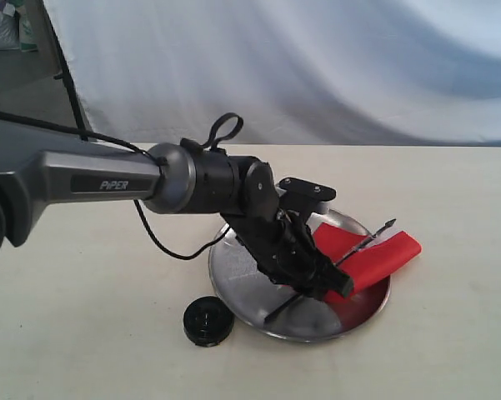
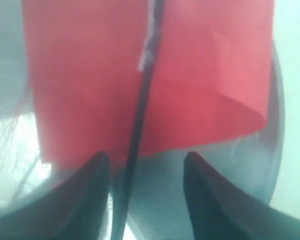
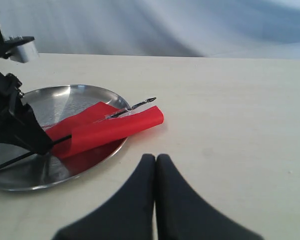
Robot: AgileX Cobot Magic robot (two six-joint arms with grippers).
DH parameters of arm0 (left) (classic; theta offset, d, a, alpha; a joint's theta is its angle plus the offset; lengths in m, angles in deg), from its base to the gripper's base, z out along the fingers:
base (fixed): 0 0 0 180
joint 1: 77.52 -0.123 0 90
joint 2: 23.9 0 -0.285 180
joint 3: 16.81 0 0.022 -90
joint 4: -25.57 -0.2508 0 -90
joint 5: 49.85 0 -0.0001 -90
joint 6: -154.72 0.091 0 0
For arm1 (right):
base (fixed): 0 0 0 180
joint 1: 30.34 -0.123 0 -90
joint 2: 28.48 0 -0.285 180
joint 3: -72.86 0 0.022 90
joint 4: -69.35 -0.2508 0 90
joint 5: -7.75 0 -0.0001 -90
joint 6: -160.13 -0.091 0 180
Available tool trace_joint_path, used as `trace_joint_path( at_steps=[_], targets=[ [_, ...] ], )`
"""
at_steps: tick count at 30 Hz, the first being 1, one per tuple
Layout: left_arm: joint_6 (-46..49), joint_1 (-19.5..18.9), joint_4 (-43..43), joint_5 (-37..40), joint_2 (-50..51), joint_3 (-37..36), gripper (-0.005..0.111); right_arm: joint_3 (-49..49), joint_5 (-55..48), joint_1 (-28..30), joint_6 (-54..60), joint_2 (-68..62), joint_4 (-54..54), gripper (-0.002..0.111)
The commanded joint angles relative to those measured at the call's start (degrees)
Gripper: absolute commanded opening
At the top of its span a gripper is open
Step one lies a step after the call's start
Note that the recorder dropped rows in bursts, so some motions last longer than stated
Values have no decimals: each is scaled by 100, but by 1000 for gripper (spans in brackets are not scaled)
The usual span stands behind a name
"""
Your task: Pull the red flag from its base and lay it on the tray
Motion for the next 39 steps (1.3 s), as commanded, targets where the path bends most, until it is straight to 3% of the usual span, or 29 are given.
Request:
trace_joint_path(
  at_steps=[1, 5, 10, 14, 20, 28, 31, 34, 39],
  targets=[
    [-27, -12, -325, 747, -643, 245, 28, 20, 19, 37, 49, 40, 0, 0],
    [41, -12, -403, 1300, -1365, 257, 0, 20, 19, 37, 49, 40, 0, 0],
    [-13, -12, -545, 1592, -2139, 200, 0, 20, 19, 37, 49, 40, 0, 0],
    [-13, -12, -545, 1370, -2753, -217, 0, 20, 19, 37, 49, 40, 0, 0],
    [-13, -12, -545, -209, -4064, -1593, 0, 20, 19, 37, 49, 40, 0, 0],
    [-25, -12, -478, -3359, -6361, -4552, 0, 20, 19, 37, 49, 40, 0, 0],
    [-25, -12, -478, -4187, -7231, -5546, 0, 20, 19, 37, 49, 40, 0, 0],
    [-25, -12, -478, -4632, -8046, -6352, 0, 20, 19, 37, 49, 40, 0, 0],
    [-25, -12, -387, -4746, -9153, -7274, 0, 20, 19, 37, 49, 40, 0, 0]
  ],
)
